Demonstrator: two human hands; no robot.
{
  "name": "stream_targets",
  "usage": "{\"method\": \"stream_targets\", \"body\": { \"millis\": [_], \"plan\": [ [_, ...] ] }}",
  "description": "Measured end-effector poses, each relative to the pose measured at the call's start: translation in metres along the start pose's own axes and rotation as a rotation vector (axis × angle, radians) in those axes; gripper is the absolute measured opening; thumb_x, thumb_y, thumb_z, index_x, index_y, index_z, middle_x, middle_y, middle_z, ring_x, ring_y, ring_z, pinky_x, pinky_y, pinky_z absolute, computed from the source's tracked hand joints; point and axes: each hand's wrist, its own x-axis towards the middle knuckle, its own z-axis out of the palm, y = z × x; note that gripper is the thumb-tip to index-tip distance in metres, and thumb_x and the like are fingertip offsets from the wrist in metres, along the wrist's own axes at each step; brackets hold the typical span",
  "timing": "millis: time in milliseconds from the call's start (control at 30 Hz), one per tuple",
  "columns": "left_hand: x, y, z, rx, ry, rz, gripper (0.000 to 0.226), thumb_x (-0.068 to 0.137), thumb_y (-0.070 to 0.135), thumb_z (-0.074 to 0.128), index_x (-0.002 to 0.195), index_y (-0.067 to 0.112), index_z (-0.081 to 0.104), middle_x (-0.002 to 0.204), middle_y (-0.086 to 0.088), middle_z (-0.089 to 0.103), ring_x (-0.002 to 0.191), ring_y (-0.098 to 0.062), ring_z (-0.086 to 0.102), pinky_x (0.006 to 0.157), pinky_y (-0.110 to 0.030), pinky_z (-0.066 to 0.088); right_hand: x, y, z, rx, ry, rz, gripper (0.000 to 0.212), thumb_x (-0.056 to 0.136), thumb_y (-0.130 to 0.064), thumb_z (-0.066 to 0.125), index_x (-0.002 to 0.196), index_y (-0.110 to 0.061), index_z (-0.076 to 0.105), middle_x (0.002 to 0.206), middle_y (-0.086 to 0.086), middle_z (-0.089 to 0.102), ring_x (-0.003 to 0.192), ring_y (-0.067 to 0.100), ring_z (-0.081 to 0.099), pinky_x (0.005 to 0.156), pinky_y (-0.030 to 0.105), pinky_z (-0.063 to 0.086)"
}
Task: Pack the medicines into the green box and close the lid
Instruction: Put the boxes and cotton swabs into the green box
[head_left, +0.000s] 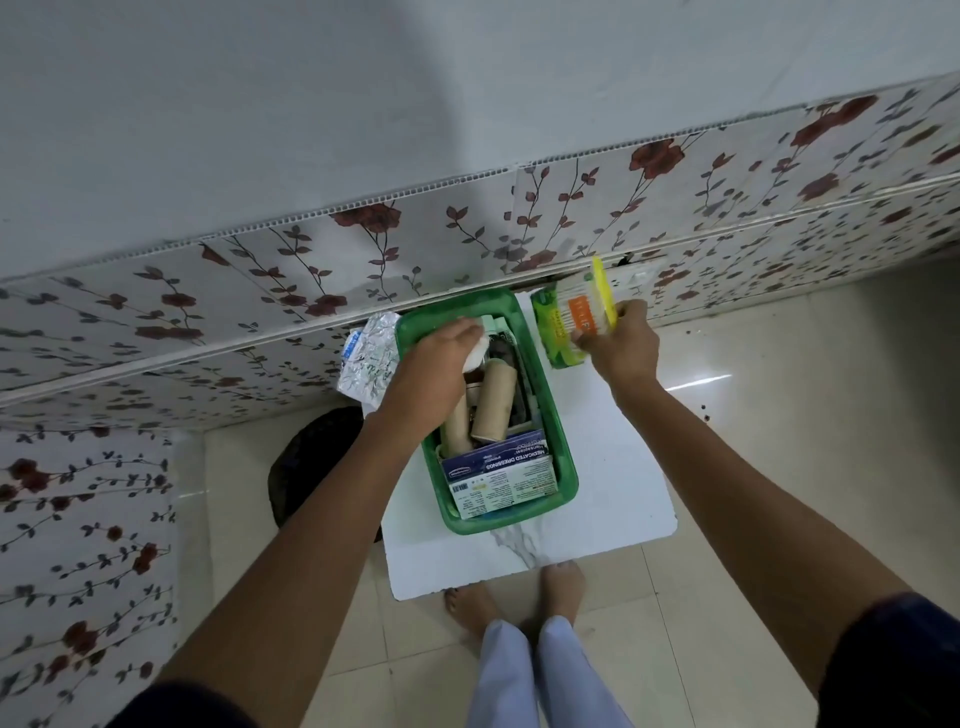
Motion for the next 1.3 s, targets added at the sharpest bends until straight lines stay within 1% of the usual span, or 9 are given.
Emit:
{"method": "stream_targets", "body": {
  "millis": [100,267,433,600,667,833,967,1167,1300],
  "plan": [
    [0.004,0.001,0.007,0.086,0.120,0.005,0.049,0.087,0.018,0.026,0.126,0.010,0.055,0.124,-0.014,0.051,0.115,-0.031,0.044,0.090,-0.036,0.037,-0.016,-0.011,-0.017,0.123,0.079,-0.096,0.038,0.084,-0.016,0.066,0.110,-0.003,0.043,0.107,0.015,0.064,0.086,0.023,0.057,0.077,0.034,0.050],
    [0.008,-0.003,0.000,0.091,0.224,-0.074,0.046,0.077,-0.006,0.048,0.121,0.007,0.055,0.101,-0.021,0.063,0.095,-0.036,0.059,0.072,-0.043,0.049,-0.033,-0.031,-0.032,0.281,0.011,-0.171,0.029,0.083,-0.019,0.066,0.108,-0.015,0.051,0.099,0.000,0.063,0.089,0.023,0.063,0.082,0.044,0.055],
    [0.003,-0.018,-0.012,0.006,-0.018,0.048,0.045,0.070,-0.012,0.054,0.111,0.004,0.064,0.109,-0.019,0.068,0.096,-0.034,0.063,0.075,-0.034,0.047,-0.029,-0.049,-0.026,0.250,-0.158,-0.252,0.024,0.082,-0.010,0.066,0.100,-0.025,0.062,0.095,-0.002,0.063,0.087,0.020,0.059,0.075,0.032,0.051],
    [-0.011,-0.027,-0.042,-0.442,0.573,-0.246,0.045,0.072,-0.015,0.038,0.104,0.001,0.065,0.097,-0.021,0.069,0.081,-0.031,0.066,0.077,-0.040,0.055,-0.022,-0.074,0.006,0.082,-0.308,-0.372,0.031,0.078,-0.007,0.069,0.106,-0.017,0.062,0.101,-0.001,0.060,0.086,0.020,0.057,0.067,0.024,0.047],
    [-0.018,-0.031,-0.048,-0.448,0.681,-0.302,0.040,0.075,-0.013,0.037,0.101,0.001,0.064,0.097,-0.020,0.068,0.082,-0.029,0.064,0.077,-0.035,0.053,-0.018,-0.082,0.022,-0.150,-0.352,-0.507,0.033,0.079,-0.007,0.068,0.110,-0.014,0.060,0.105,0.005,0.064,0.091,0.022,0.059,0.071,0.025,0.045],
    [-0.026,-0.021,-0.037,-0.154,0.371,-0.082,0.040,0.082,-0.006,0.048,0.119,0.002,0.057,0.126,-0.018,0.058,0.118,-0.030,0.053,0.100,-0.026,0.035,-0.029,-0.072,0.045,-0.556,-0.133,-0.912,0.039,0.075,-0.008,0.067,0.113,-0.012,0.064,0.116,0.020,0.062,0.108,0.039,0.054,0.085,0.042,0.045],
    [-0.027,-0.013,-0.027,0.056,0.197,0.019,0.042,0.084,0.004,0.054,0.127,0.004,0.053,0.142,-0.017,0.046,0.132,-0.031,0.042,0.107,-0.037,0.036,-0.035,-0.057,0.045,-0.653,-0.109,-1.139,0.036,0.064,-0.002,0.071,0.100,-0.006,0.069,0.096,0.016,0.069,0.086,0.036,0.064,0.067,0.040,0.055],
    [-0.034,-0.008,-0.001,0.294,0.063,-0.055,0.040,0.083,-0.003,0.052,0.123,-0.004,0.053,0.138,-0.023,0.050,0.129,-0.034,0.046,0.111,-0.039,0.032,-0.038,-0.041,0.038,-0.916,-0.322,-1.264,0.045,0.061,-0.019,0.077,0.101,-0.002,0.070,0.104,0.020,0.070,0.095,0.035,0.067,0.077,0.039,0.060],
    [-0.023,-0.008,-0.008,0.256,0.163,-0.086,0.027,0.060,-0.001,0.071,0.086,0.007,0.073,0.096,-0.012,0.075,0.085,-0.027,0.068,0.079,-0.027,0.053,-0.034,-0.042,0.045,-0.903,-0.264,-1.231,0.048,0.054,-0.004,0.082,0.101,-0.004,0.071,0.106,0.017,0.070,0.096,0.033,0.068,0.069,0.034,0.059]
  ]
}}
